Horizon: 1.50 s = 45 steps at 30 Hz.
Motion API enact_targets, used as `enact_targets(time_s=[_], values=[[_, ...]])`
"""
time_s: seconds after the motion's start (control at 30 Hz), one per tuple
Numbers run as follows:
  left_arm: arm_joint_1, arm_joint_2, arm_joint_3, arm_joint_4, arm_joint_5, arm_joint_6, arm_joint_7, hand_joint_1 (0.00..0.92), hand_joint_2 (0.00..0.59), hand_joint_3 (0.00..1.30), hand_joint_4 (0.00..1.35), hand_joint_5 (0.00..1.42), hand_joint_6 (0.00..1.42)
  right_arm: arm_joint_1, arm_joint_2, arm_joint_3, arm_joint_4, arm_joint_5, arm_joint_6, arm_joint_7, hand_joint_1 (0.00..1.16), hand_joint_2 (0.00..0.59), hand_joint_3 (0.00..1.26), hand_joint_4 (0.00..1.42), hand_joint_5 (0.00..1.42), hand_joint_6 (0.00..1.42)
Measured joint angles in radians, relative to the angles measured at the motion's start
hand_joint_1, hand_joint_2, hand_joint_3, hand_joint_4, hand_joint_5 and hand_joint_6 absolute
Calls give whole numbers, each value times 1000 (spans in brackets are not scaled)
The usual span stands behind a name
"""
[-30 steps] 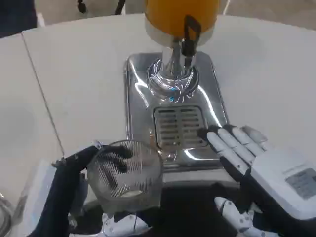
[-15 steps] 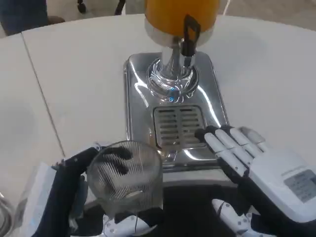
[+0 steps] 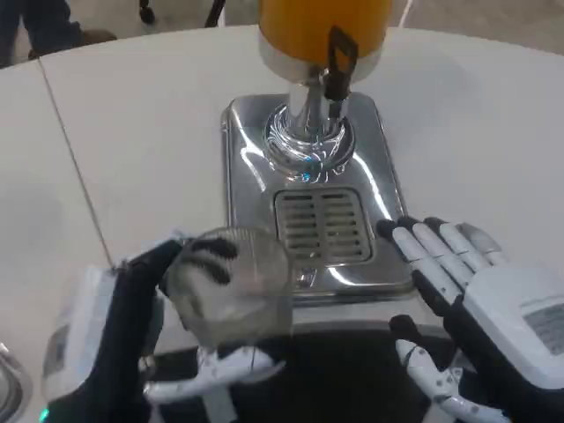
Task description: Grasp the cup under the faucet to collect the drink, then remove the cup.
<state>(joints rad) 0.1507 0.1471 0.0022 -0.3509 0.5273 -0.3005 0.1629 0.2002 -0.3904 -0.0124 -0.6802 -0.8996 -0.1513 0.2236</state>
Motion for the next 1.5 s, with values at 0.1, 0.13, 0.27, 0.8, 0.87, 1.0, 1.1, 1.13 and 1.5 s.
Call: enact_targets(time_s=[0.1, 0.13, 0.27, 0.8, 0.87, 1.0, 1.1, 1.13, 1.5], values=[[-94, -24, -24, 74, 39, 15, 42, 677, 48, 1194, 1163, 1424, 1424, -2, 8, 3, -3, -5, 11, 2, 22, 586, 0, 0, 0, 0], [-122, -29, -29, 98, 49, 16, 53, 677, 48, 1192, 1163, 1424, 1424, -3, 8, 3, -5, -6, 15, 5, 23, 586, 0, 0, 0, 0], [-226, -39, -56, 211, 77, 20, 107, 677, 48, 1188, 1163, 1424, 1424, 0, 8, -1, -15, -5, 24, 12, 29, 586, 0, 0, 0, 0], [-604, -58, -190, 755, 149, -4, 342, 685, 51, 1185, 1150, 1424, 1424, 20, 12, -33, -78, -20, 74, 44, 51, 586, 0, 0, 0, 0], [-649, -65, -206, 824, 150, -5, 368, 685, 53, 1180, 1150, 1422, 1424, 21, 17, -31, -87, -25, 82, 52, 53, 586, 0, 0, 0, 0], [-714, -70, -219, 918, 142, -11, 411, 684, 58, 1175, 1137, 1421, 1424, 30, 28, -26, -107, -37, 95, 68, 57, 586, 0, 0, 0, 0], [-761, -77, -227, 994, 138, -13, 445, 682, 60, 1169, 1137, 1421, 1424, 34, 33, -20, -115, -41, 96, 76, 60, 586, 0, 0, 0, 0], [-771, -78, -228, 1009, 136, -14, 454, 681, 60, 1168, 1137, 1421, 1424, 37, 35, -19, -117, -43, 97, 78, 61, 586, 0, 0, 0, 0], [-909, -77, -218, 1200, 90, -10, 546, 655, 85, 1089, 1106, 1393, 1424, -6, 43, -14, -101, -47, 103, 99, 68, 586, 0, 0, 0, 0]])
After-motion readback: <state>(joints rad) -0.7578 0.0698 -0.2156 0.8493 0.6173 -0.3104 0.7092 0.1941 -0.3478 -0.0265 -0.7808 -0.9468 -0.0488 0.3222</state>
